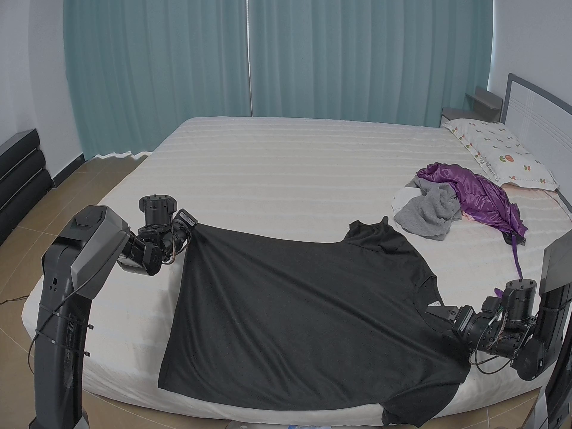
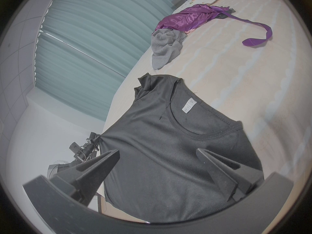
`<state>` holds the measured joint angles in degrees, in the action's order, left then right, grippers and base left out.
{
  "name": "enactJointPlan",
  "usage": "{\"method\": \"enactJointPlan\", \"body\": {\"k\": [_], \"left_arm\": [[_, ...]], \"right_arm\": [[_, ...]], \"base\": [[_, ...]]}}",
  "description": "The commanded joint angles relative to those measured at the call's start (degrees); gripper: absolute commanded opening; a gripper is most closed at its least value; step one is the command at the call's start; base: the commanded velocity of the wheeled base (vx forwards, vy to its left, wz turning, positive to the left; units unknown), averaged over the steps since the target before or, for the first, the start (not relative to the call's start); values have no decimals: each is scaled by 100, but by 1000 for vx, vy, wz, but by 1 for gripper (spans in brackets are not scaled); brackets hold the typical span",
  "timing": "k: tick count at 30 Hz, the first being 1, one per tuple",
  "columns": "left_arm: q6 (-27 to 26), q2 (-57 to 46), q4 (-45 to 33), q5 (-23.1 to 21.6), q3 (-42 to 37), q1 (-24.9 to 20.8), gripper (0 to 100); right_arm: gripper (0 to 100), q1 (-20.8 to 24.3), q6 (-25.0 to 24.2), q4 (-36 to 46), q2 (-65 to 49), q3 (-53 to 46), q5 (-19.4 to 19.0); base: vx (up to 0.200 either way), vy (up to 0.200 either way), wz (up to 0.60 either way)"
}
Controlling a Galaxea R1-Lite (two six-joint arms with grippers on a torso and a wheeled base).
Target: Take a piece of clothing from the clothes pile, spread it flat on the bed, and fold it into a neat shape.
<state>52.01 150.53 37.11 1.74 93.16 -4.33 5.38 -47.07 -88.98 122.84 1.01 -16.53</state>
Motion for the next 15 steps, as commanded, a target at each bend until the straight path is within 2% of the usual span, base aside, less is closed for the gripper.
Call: {"method": "enactJointPlan", "body": {"k": [1, 6, 10, 15], "left_arm": [[108, 82, 7, 10, 79, 46, 0], [512, 64, 16, 1, 115, 72, 0], [530, 73, 7, 1, 106, 81, 0], [530, 82, 7, 1, 71, 99, 0]], "right_arm": [[100, 157, -4, -5, 82, 110, 1], [100, 447, -31, -23, 310, 532, 97], [100, 526, -4, 109, 293, 945, 176], [100, 579, 13, 680, 266, 1569, 273]], "base": [[0, 0, 0], [0, 0, 0], [0, 0, 0], [0, 0, 0]]}}
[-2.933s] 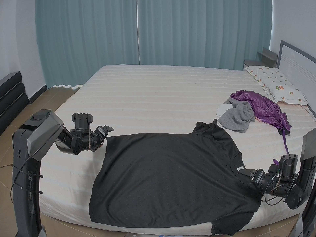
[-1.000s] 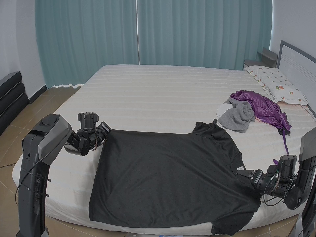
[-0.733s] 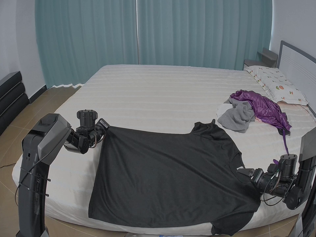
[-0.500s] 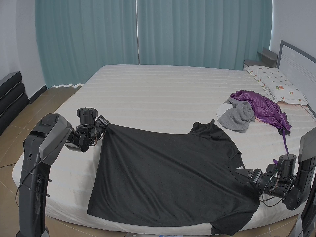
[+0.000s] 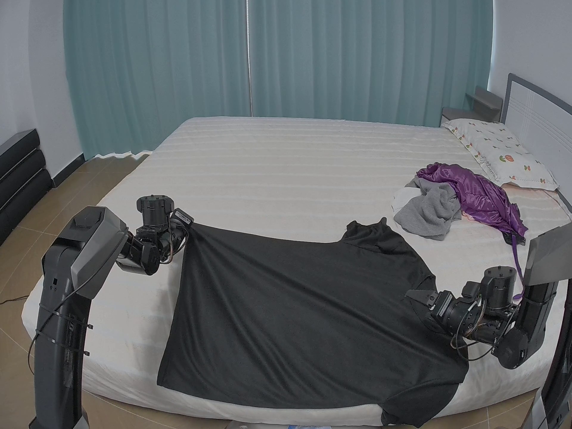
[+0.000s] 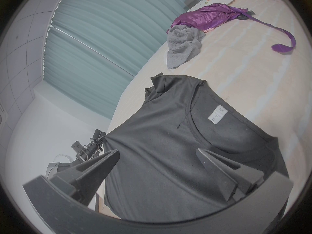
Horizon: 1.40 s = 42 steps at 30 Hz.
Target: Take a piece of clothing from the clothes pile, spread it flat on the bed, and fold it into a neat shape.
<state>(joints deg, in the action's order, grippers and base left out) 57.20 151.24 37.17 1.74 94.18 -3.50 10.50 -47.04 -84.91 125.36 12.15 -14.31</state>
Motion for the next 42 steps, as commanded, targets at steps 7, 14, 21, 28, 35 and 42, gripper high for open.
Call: {"method": "enactJointPlan", "body": {"k": [7, 14, 21, 28, 35, 42], "left_arm": [[11, -15, 1, 1, -84, 7, 0], [11, -33, 10, 1, -243, 25, 0], [11, -50, 10, 1, -278, 33, 0], [11, -42, 10, 1, -295, 33, 0], [11, -24, 10, 1, -295, 42, 0], [2, -24, 10, 1, -295, 42, 0]], "right_arm": [[100, 146, 20, 1855, 42, 2045, 491], [100, 181, 20, 3419, 182, 3689, 508], [100, 181, 73, 3912, 938, 4831, 825], [100, 128, 749, 4043, 1562, 5552, 1141], [100, -21, 1118, 4052, 1738, 6203, 1370], [100, -162, 1444, 4052, 1887, 6519, 1352]], "base": [[0, 0, 0], [0, 0, 0], [0, 0, 0], [0, 0, 0], [0, 0, 0], [0, 0, 0]]}}
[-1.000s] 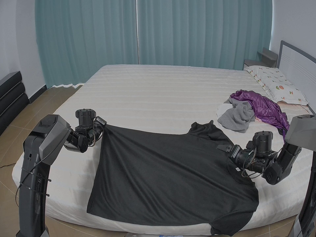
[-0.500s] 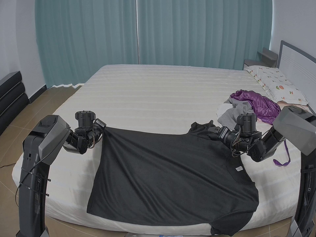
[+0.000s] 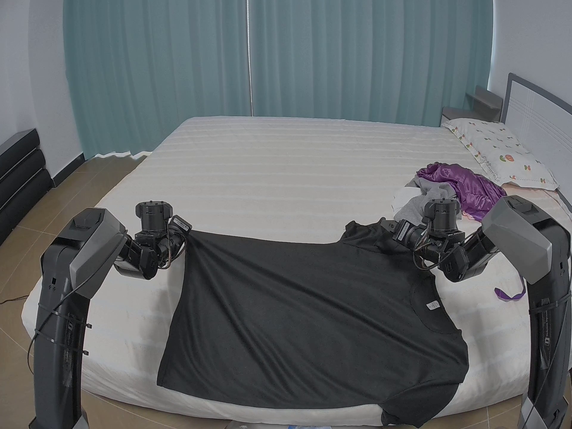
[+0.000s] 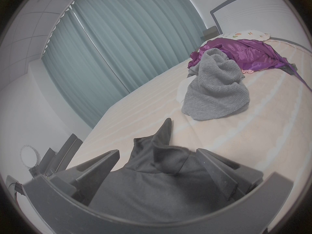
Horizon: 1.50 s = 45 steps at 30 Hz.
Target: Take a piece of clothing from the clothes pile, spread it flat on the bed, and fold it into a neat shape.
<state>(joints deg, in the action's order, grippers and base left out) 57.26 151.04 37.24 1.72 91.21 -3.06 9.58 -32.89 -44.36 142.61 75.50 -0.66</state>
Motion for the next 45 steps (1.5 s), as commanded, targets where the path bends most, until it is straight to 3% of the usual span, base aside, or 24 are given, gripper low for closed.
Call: {"method": "enactJointPlan", "body": {"k": [1, 14, 15, 21, 31, 38, 45], "left_arm": [[-4, 4, 2, 4, 2, -2, 0], [-4, 13, -6, 4, 2, -2, 0], [-4, 13, -6, 4, 11, -2, 0], [-13, 31, 2, 4, 11, -2, 0], [-110, 31, -6, 153, 99, -10, 0], [-936, 119, 20, 188, 195, 34, 0], [-1068, 171, 37, 162, 415, 16, 0]], "right_arm": [[100, -88, 37, 15, 180, 361, -40], [100, -211, 169, 130, 329, 343, -400], [0, -202, 213, 130, 329, 317, -409], [0, -211, 371, 121, 408, 281, -444], [0, -466, 230, -125, 452, 580, -286], [0, -695, 195, -222, 558, 914, -110], [0, -738, 46, -231, 769, 1371, 145]], "base": [[0, 0, 0], [0, 0, 0], [0, 0, 0], [0, 0, 0], [0, 0, 0], [0, 0, 0], [0, 0, 0]]}}
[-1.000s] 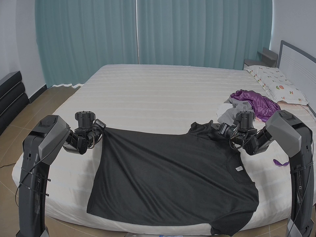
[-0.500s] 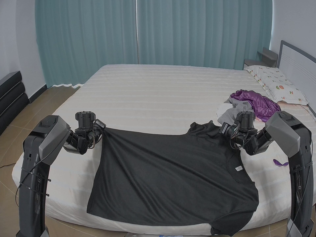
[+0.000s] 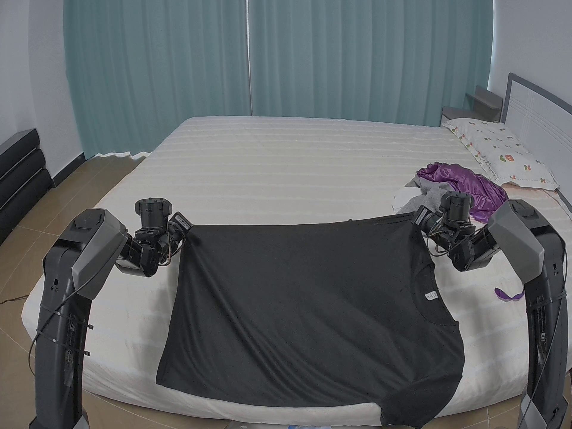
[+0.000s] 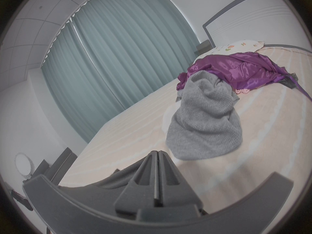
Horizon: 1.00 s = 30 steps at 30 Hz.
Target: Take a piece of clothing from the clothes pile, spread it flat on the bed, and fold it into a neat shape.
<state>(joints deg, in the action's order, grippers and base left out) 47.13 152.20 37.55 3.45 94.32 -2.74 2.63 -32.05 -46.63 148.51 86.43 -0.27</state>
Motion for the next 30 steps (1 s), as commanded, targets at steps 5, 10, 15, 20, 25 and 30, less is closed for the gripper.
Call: {"method": "enactJointPlan", "body": {"k": [5, 10, 15, 20, 25, 30], "left_arm": [[-134, 117, -28, -20, 333, -25, 0], [-283, 258, -46, -55, 429, -33, 0], [-336, 477, -55, -55, 667, -51, 0], [-354, 618, -46, -55, 711, -112, 0], [-371, 715, -37, -55, 720, -156, 0], [-380, 723, -46, -55, 711, -165, 0]], "right_arm": [[0, -96, -47, -4, 372, 603, 334], [0, -123, -38, -4, 521, 647, 326], [0, -123, -38, 13, 759, 998, 387], [0, -70, -38, 13, 882, 1025, 387], [0, -61, -29, 22, 1005, 1095, 396], [0, -52, -21, 57, 1084, 1069, 387]], "base": [[0, 0, 0], [0, 0, 0], [0, 0, 0], [0, 0, 0], [0, 0, 0], [0, 0, 0]]}}
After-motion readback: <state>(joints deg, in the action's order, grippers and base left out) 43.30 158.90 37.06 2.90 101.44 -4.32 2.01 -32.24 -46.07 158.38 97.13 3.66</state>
